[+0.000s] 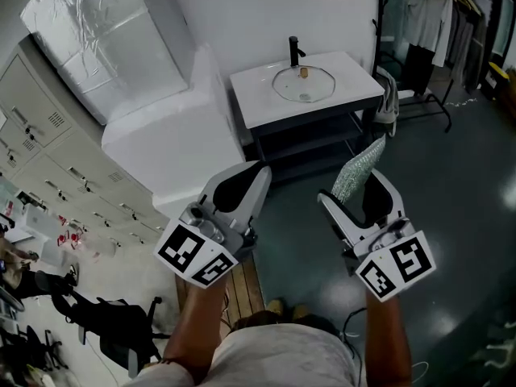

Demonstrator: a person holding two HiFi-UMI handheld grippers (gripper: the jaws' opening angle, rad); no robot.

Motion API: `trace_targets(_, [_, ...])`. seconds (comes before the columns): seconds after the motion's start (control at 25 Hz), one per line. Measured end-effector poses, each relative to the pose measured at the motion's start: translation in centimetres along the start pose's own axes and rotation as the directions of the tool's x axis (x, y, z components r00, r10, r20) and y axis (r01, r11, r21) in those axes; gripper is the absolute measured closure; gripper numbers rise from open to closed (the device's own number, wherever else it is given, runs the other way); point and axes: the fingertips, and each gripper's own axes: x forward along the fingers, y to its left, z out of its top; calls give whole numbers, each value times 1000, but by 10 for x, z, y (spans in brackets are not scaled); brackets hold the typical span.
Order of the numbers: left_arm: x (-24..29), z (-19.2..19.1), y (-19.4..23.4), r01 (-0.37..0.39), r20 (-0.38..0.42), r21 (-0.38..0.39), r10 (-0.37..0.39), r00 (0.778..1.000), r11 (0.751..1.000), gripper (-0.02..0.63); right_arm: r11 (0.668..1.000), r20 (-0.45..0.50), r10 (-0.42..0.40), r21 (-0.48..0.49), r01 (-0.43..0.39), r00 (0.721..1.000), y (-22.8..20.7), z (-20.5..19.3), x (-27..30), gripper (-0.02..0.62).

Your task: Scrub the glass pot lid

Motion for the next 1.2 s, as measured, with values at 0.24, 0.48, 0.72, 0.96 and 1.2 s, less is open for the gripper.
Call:
trace_targets(0.24, [13,-5,1,-25,0,17,25,1000,1000,591,1000,-12,15,-18,-15,1000,-22,-2,-5,247])
trace_targets(0.48, [30,-13,14,-37,-4,21,37,999,999,591,1000,-19,12,-19,-13,1000,-44,-5,4,247])
trace_targets(0.72, [55,-24,43,-40,10,37,40,999,999,590,999,-23,12,-34,-13,1000,-68,-14,32,247])
trace_targets(0.96, [96,-32,93,-36,27,45,35,999,998,591,999,-38,-2,-51,0,999,-105,-15,85,247])
trace_targets(1.2, [137,-43,151,-31,37,42,30,999,999,590,998,-69,-20,-63,16,997,-141,-23,143,247])
